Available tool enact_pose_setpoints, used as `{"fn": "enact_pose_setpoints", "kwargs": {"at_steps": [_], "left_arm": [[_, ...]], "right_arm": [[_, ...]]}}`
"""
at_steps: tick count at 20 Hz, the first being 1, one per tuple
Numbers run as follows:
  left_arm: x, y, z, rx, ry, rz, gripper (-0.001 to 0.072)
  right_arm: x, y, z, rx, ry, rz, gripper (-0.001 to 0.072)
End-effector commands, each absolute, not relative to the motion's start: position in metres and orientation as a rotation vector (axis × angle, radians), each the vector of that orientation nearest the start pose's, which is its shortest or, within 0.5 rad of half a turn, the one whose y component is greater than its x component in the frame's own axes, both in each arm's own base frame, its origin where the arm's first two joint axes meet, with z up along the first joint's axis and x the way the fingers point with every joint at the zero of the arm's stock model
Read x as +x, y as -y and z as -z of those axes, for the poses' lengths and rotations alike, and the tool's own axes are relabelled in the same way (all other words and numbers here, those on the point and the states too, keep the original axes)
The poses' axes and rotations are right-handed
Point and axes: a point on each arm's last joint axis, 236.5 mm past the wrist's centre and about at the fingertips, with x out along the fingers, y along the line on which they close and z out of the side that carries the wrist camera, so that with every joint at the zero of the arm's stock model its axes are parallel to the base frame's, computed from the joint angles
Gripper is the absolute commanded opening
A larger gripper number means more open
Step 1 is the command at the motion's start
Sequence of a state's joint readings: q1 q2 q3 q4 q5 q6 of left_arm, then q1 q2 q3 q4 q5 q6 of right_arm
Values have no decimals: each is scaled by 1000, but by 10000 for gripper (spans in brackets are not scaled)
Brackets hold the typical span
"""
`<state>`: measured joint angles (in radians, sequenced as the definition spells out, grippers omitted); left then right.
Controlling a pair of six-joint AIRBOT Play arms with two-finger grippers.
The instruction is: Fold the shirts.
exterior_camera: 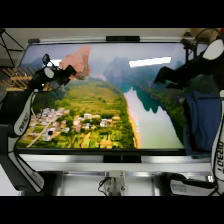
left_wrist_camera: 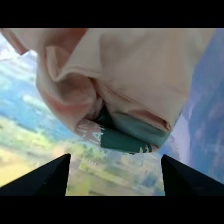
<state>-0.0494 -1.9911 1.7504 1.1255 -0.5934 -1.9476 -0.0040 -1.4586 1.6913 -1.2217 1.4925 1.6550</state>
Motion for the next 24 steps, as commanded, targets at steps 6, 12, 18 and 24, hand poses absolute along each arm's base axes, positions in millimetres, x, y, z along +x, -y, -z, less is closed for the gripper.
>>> {"fn": "enact_pose_setpoints", "kwargs": {"at_steps": [6, 12, 18, 24], "left_arm": [[661, 99, 72, -1147, -803, -70, 668], [661, 105, 88, -1253, -823, -87, 95], [662, 121, -46, -821, -617, 197, 41], [514, 194, -347, -308, -207, 576, 41]], "right_arm": [[426, -83, -117, 332, -1254, -241, 692], [426, -83, -117, 331, -1254, -241, 692], [419, -83, -115, 326, -1285, -245, 691], [375, -88, -122, 257, -1408, -331, 691]]}}
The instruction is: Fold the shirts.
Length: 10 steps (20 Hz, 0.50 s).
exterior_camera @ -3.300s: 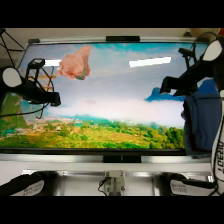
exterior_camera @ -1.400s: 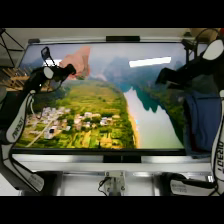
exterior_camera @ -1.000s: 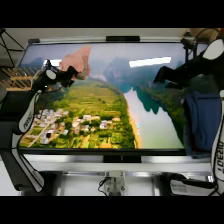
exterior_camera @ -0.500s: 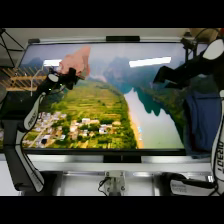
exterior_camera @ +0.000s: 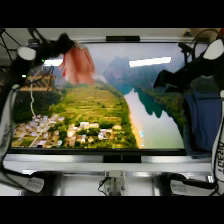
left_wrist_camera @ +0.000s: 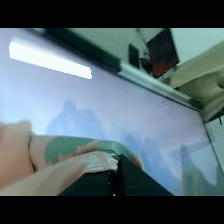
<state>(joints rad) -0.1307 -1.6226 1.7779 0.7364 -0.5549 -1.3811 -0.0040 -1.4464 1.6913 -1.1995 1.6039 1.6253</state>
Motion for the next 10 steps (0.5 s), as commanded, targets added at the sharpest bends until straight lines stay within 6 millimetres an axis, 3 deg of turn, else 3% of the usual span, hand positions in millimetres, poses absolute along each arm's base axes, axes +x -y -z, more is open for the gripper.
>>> {"fn": "enact_pose_setpoints", "kwargs": {"at_steps": [1, 3, 5, 8, 10], "left_arm": [[482, 197, -373, -202, -171, 588, 40], [435, 202, -388, -140, -210, 591, 41], [400, 215, -369, -109, -345, 623, 41], [370, 256, -307, -101, -567, 702, 41], [352, 284, -241, -99, -736, 738, 41]], "right_arm": [[370, -86, -135, 246, -1373, -330, 691], [361, -74, -173, 198, -1240, -281, 690], [345, -54, -211, 141, -1111, -203, 691], [310, -40, -255, 120, -977, -140, 691], [292, -41, -265, 116, -964, -144, 690]]}}
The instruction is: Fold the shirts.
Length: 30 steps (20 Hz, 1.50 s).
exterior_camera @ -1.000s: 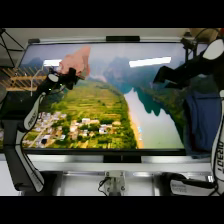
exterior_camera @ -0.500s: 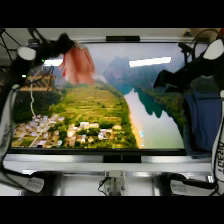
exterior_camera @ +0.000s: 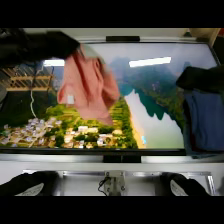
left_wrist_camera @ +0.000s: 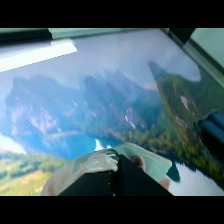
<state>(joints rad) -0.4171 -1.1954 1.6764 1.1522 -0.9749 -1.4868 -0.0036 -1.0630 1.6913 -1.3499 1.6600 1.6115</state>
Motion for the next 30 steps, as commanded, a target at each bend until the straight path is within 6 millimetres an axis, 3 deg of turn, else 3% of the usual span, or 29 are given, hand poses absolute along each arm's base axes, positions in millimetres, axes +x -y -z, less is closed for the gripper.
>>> {"fn": "enact_pose_setpoints", "kwargs": {"at_steps": [1, 3, 4, 7, 8, 10, 11, 13, 15, 17, 18, 19, 21, 22, 23, 27, 30], "left_arm": [[341, 295, -204, -78, -821, 752, 41], [324, 308, -124, -68, -990, 737, 42], [321, 310, -94, -96, -1056, 702, 42], [320, 312, -37, -151, -1196, 635, 46], [322, 314, -30, -170, -1219, 630, 119], [334, 300, -34, -180, -1226, 601, 639], [344, 283, -42, -180, -1229, 574, 686], [365, 231, -60, -133, -1241, 509, 672], [379, 166, -60, -128, -1290, 375, 662], [371, 119, -37, -193, -1386, 272, 660], [362, 106, -18, -231, -1438, 239, 660], [354, 104, 0, -280, -1469, 227, 660], [348, 120, 34, -402, -1468, 229, 648], [350, 132, 47, -469, -1449, 230, 583], [354, 144, 59, -537, -1425, 227, 572], [384, 180, 83, -693, -1337, 215, 573], [407, 182, 95, -737, -1266, 170, 572]], "right_arm": [[286, -40, -261, 114, -984, -145, 691], [281, -45, -238, 125, -1061, -162, 691], [283, -51, -220, 135, -1099, -179, 691], [304, -77, -159, 124, -1144, -229, 691], [312, -89, -136, 126, -1159, -243, 691], [324, -107, -99, 126, -1205, -259, 691], [329, -112, -85, 120, -1243, -265, 691], [332, -120, -58, 125, -1325, -280, 691], [334, -124, -35, 127, -1394, -286, 691], [334, -135, -18, 150, -1447, -328, 690], [334, -143, -11, 174, -1470, -354, 691], [336, -151, -5, 195, -1482, -380, 691], [341, -161, 7, 242, -1500, -399, 691], [342, -165, 13, 263, -1512, -405, 691], [341, -169, 18, 283, -1531, -410, 691], [340, -172, 28, 299, -1560, -414, 691], [336, -174, 27, 303, -1576, -422, 691]]}}
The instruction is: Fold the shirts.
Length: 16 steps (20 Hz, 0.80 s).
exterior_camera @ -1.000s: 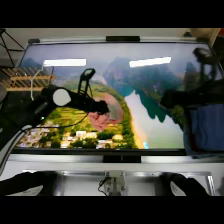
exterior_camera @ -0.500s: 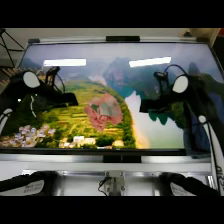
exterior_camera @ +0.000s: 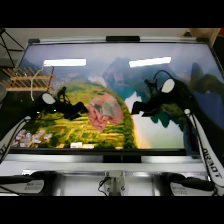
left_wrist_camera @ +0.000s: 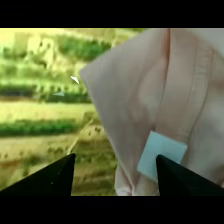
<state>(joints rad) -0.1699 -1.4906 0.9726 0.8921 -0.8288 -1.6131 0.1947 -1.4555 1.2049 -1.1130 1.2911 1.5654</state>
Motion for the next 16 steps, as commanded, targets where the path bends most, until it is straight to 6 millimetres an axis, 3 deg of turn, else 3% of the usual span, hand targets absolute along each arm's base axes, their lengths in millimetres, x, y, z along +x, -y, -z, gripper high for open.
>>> {"fn": "enact_pose_setpoints", "kwargs": {"at_steps": [1, 2, 5, 8, 12, 16], "left_arm": [[414, 181, 97, -749, -1245, 156, 568], [419, 179, 99, -753, -1230, 147, 482], [427, 178, 103, -754, -1205, 129, 393], [427, 177, 104, -753, -1203, 129, 41], [423, 180, 96, -687, -1199, 192, 43], [416, 184, 94, -661, -1220, 227, 43]], "right_arm": [[335, -175, 27, 307, -1582, -427, 691], [333, -176, 26, 314, -1587, -432, 691], [334, -192, 29, 291, -1557, -452, 691], [322, -230, 49, 188, -1536, -519, 692], [310, -260, 74, 75, -1533, -599, 692], [347, -276, 72, 118, -1364, -566, 692]]}}
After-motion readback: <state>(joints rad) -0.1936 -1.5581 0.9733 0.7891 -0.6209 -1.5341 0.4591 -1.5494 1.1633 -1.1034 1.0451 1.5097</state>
